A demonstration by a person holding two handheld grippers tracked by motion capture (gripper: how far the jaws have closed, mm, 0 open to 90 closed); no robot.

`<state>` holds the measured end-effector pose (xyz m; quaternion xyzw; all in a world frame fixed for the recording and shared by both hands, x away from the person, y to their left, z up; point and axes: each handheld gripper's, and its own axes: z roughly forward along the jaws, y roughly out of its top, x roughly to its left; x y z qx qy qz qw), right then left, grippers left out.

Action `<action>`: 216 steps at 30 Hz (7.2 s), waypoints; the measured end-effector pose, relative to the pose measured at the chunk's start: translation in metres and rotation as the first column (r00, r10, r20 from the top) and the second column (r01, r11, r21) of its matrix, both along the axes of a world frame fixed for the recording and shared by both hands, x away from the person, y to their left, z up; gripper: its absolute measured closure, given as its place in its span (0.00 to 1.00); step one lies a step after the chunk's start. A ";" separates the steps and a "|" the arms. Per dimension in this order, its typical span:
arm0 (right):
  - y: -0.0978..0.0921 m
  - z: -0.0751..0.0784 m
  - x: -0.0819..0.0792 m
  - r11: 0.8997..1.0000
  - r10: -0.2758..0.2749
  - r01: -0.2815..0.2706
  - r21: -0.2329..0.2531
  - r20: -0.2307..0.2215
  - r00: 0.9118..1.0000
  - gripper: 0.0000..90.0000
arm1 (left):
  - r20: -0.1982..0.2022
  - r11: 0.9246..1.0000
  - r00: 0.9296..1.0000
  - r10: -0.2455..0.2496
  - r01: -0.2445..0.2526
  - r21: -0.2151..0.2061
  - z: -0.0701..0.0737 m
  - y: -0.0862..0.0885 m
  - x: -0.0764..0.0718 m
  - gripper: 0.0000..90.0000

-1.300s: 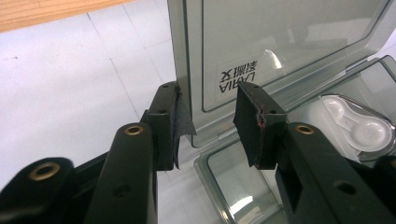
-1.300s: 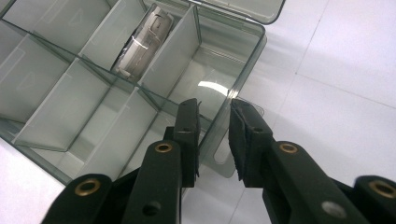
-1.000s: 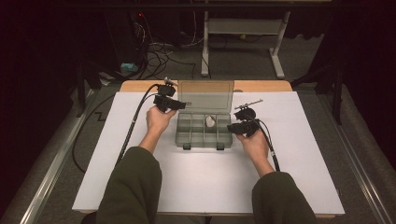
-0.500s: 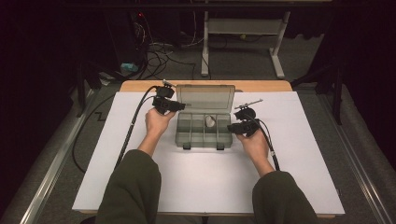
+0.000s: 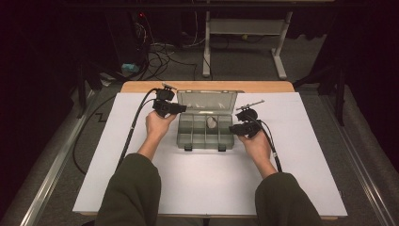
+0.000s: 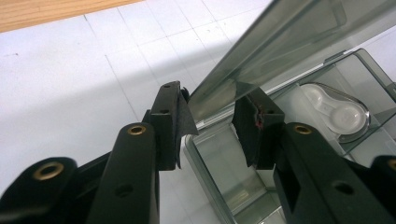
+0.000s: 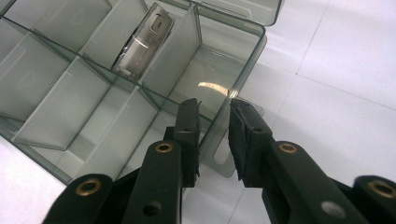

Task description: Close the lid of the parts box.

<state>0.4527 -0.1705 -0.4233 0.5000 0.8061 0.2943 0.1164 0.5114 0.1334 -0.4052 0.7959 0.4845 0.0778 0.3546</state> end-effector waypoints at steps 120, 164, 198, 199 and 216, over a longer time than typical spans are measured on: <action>-0.024 0.010 -0.032 0.981 0.116 -0.134 0.138 0.129 0.985 1.00 | 0.054 0.992 0.993 -0.108 0.111 -0.061 -0.011 0.027 -0.078 0.73; -0.024 -0.004 -0.052 0.974 0.160 -0.178 0.141 0.132 0.978 0.98 | 0.023 0.996 0.996 -0.087 0.088 -0.033 -0.027 0.043 -0.098 0.67; -0.032 -0.009 -0.056 0.979 0.153 -0.167 0.115 0.116 0.981 0.96 | 0.096 0.991 0.987 -0.131 0.133 -0.017 -0.006 0.020 -0.101 0.70; -0.033 -0.009 -0.056 0.980 0.149 -0.162 0.115 0.114 0.982 0.96 | 0.094 0.991 0.987 -0.131 0.133 -0.016 -0.007 0.020 -0.101 0.70; -0.021 0.013 -0.055 0.975 0.154 -0.181 0.130 0.192 0.969 0.96 | 0.101 0.988 0.983 -0.151 0.146 0.052 -0.015 0.010 -0.103 0.71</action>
